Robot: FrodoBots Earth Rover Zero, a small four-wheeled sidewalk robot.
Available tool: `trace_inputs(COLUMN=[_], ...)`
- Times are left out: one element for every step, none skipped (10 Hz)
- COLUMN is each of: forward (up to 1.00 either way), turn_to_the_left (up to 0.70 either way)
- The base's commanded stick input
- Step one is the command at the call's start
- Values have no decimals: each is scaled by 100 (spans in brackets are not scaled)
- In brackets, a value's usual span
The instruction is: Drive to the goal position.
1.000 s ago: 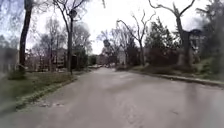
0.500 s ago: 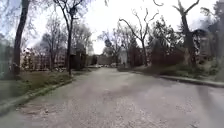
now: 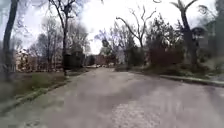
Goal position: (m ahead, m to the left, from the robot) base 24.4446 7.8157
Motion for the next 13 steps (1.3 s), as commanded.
trace_inputs(forward=[70, 70, 70, 70, 70, 70, 70, 70, 70, 70, 70, 70, 70], turn_to_the_left=[-16, 0, 0, 0, 0, 0, 0, 0, 0, 0, 0, 0, 0])
